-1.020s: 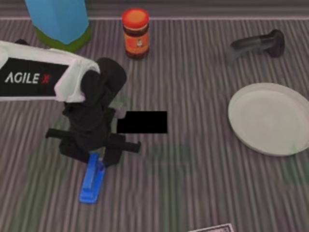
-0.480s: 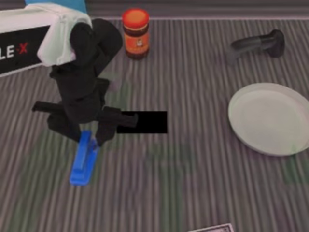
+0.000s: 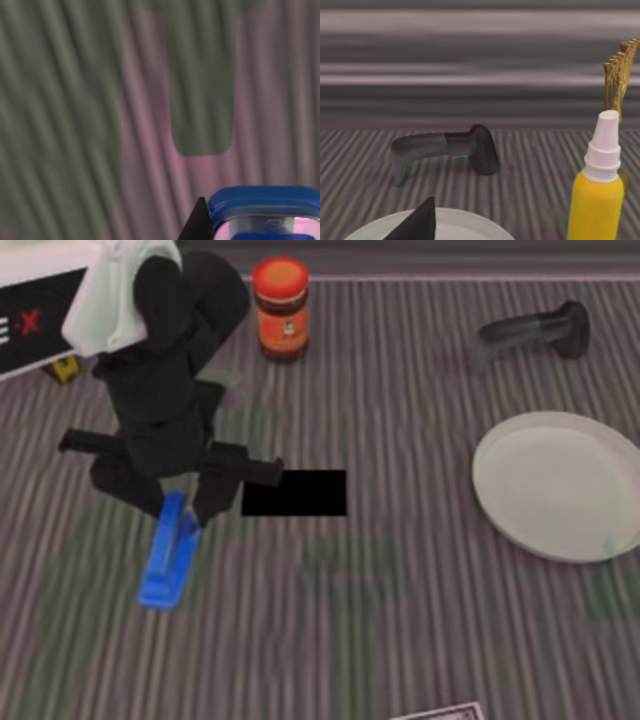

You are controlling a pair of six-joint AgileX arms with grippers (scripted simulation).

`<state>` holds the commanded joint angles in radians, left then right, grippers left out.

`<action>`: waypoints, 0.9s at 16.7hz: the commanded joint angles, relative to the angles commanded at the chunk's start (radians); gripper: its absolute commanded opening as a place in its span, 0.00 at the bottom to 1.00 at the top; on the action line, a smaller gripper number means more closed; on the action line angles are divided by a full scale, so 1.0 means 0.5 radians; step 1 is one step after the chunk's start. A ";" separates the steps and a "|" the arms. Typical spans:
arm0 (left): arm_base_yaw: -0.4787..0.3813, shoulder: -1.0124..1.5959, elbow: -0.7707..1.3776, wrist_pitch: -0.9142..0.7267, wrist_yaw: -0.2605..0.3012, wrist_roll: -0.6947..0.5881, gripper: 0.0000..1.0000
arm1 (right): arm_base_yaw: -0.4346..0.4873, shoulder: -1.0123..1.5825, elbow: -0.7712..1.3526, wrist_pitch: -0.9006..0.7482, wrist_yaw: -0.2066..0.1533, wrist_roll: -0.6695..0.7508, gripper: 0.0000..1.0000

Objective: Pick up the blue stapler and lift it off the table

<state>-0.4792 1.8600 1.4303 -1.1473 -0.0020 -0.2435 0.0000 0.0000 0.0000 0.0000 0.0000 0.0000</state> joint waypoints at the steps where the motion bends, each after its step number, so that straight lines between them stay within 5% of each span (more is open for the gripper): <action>1: -0.012 0.035 0.043 -0.020 -0.003 0.041 0.00 | 0.000 0.000 0.000 0.000 0.000 0.000 1.00; 6: -0.117 0.396 0.564 -0.221 -0.038 0.542 0.00 | 0.000 0.000 0.000 0.000 0.000 0.000 1.00; 15: -0.350 1.226 1.938 -0.694 -0.118 2.003 0.00 | 0.000 0.000 0.000 0.000 0.000 0.000 1.00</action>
<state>-0.6541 2.4727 2.3992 -1.4942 -0.0608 0.7581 0.0000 0.0000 0.0000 0.0000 0.0000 0.0000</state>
